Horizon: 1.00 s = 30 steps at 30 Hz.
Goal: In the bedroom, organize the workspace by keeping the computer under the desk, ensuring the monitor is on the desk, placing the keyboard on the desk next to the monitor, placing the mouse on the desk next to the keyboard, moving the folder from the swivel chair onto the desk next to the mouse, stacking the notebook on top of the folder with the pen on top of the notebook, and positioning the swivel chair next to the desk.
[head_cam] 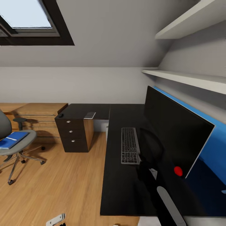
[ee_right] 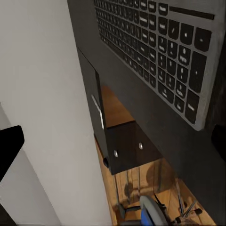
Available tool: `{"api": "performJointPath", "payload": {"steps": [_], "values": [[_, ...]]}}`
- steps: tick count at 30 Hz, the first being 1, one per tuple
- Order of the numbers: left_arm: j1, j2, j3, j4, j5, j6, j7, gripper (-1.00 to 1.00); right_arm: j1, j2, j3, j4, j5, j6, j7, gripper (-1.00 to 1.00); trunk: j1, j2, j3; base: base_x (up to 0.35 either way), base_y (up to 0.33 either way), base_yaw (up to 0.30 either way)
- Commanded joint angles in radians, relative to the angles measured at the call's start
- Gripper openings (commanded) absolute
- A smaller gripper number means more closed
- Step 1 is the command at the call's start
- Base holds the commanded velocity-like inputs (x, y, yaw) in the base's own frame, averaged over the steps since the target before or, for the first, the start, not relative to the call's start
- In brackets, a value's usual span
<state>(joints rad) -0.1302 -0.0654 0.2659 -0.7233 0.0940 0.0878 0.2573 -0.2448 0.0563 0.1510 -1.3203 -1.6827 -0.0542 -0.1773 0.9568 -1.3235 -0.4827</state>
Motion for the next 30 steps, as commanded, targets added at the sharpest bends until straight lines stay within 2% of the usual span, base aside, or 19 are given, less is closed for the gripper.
{"api": "performJointPath", "payload": {"steps": [1, 30], "values": [[0.000, -0.001, 0.001, -0.002, 0.010, 0.004, 0.002, 1.00, -0.001, 0.000, 0.001, -0.002, -0.009, -0.006, -0.004, 1.00, -0.001, -0.001, -0.001, -0.334, 0.000, 0.000], [0.000, -0.002, 0.001, -0.002, 0.010, 0.004, 0.002, 1.00, -0.001, -0.001, 0.001, -0.002, -0.009, -0.006, -0.004, 1.00, -0.001, -0.001, -0.001, -0.335, 0.000, 0.000]]}}
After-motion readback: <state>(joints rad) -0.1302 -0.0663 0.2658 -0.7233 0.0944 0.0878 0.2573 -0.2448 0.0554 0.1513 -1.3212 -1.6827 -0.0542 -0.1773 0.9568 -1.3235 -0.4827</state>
